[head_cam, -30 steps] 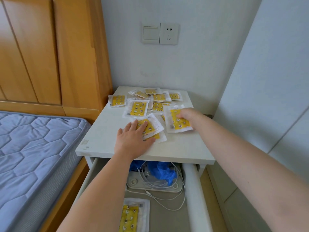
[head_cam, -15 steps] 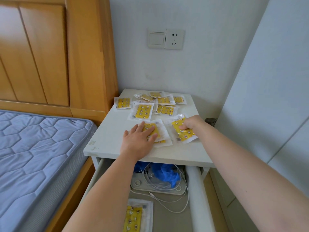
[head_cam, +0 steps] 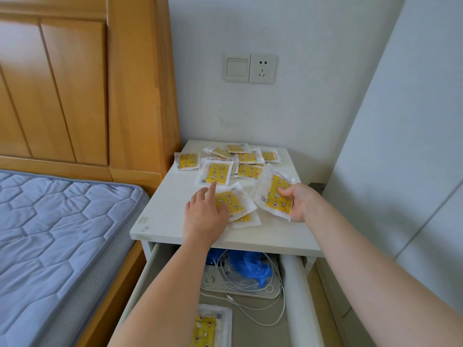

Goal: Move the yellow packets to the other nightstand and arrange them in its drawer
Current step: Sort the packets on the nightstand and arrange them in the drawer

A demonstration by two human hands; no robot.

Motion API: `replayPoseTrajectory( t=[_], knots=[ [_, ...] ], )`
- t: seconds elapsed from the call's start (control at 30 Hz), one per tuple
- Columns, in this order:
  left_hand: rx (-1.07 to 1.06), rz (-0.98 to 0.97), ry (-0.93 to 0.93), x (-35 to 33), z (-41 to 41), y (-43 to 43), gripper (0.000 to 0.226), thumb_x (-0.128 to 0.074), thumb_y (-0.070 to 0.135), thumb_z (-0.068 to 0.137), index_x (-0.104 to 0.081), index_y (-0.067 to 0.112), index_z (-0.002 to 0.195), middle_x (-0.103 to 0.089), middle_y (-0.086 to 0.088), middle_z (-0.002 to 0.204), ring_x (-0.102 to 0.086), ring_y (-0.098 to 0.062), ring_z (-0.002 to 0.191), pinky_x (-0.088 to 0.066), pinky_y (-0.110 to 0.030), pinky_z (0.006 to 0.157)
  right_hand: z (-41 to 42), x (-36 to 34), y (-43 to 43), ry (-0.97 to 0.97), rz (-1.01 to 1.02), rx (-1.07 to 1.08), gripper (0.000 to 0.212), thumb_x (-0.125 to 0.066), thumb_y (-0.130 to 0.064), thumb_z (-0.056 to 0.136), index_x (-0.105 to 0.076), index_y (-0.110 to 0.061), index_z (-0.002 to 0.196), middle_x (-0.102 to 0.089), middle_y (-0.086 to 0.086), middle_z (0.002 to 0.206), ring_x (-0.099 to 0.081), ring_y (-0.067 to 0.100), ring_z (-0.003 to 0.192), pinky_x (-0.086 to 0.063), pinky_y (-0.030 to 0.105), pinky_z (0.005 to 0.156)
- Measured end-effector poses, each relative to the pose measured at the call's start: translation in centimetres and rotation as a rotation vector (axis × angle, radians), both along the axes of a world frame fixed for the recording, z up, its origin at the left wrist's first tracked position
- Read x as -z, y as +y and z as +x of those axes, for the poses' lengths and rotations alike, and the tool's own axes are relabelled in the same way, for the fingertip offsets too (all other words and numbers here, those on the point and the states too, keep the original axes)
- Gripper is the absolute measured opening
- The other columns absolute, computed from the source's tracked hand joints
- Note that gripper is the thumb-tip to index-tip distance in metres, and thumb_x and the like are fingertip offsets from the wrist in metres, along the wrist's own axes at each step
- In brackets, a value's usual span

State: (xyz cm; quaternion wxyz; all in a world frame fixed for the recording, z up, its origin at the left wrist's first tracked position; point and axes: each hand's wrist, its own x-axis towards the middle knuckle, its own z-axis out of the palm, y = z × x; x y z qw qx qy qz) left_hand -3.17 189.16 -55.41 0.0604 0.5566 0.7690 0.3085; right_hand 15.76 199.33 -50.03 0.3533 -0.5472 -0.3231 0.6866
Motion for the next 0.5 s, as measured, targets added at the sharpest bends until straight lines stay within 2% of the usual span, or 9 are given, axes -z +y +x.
replayPoseTrajectory(
  t=[0.1, 0.23, 0.33, 0.43, 0.5],
  knots=[
    [-0.08, 0.0, 0.011, 0.1, 0.1, 0.1, 0.057, -0.034, 0.041, 0.099, -0.022, 0.021, 0.15, -0.037, -0.005, 0.147, -0.029, -0.024, 0.138, -0.021, -0.041, 0.116, -0.6, 0.3, -0.5, 0.019, -0.019, -0.07, 0.028, -0.053, 0.0, 0.091, -0.06, -0.007, 0.117, -0.067, 0.013, 0.097, -0.062, 0.031, 0.107, -0.049, 0.048, 0.091],
    [-0.112, -0.03, 0.012, 0.1, 0.0, 0.5, 0.056, -0.032, 0.045, 0.099, -0.03, 0.017, 0.147, -0.045, -0.006, 0.142, -0.034, -0.024, 0.134, -0.023, -0.041, 0.114, -0.6, 2.4, -1.6, 0.224, 0.066, 0.008, 0.02, -0.051, -0.002, 0.094, -0.059, -0.009, 0.111, -0.069, 0.011, 0.093, -0.066, 0.028, 0.089, -0.052, 0.045, 0.075],
    [-0.134, -0.077, -0.004, -0.1, 0.0, 0.8, 0.061, -0.035, 0.053, 0.097, -0.034, 0.017, 0.146, -0.045, -0.006, 0.142, -0.036, -0.025, 0.134, -0.024, -0.041, 0.114, 0.3, 4.1, -2.2, 0.434, 0.146, 0.109, 0.016, -0.05, -0.007, 0.095, -0.06, -0.012, 0.107, -0.074, 0.007, 0.085, -0.072, 0.022, 0.077, -0.052, 0.045, 0.083],
    [-0.163, -0.158, -0.052, -1.0, 0.2, 1.4, 0.069, -0.039, 0.06, 0.093, -0.031, 0.017, 0.147, -0.041, -0.006, 0.147, -0.031, -0.027, 0.138, -0.022, -0.041, 0.114, 0.7, 4.1, -2.3, 0.515, 0.141, 0.111, 0.015, -0.048, -0.008, 0.096, -0.061, -0.011, 0.105, -0.075, 0.008, 0.082, -0.071, 0.024, 0.079, -0.049, 0.047, 0.089],
    [-0.163, -0.218, -0.091, -1.8, 0.4, 2.0, 0.072, -0.043, 0.059, 0.091, -0.028, 0.018, 0.148, -0.039, -0.006, 0.148, -0.029, -0.028, 0.138, -0.023, -0.042, 0.112, 0.7, 3.9, -2.4, 0.545, 0.133, 0.105, 0.015, -0.047, -0.008, 0.097, -0.061, -0.01, 0.104, -0.075, 0.009, 0.081, -0.072, 0.024, 0.072, -0.049, 0.047, 0.086]
  ],
)
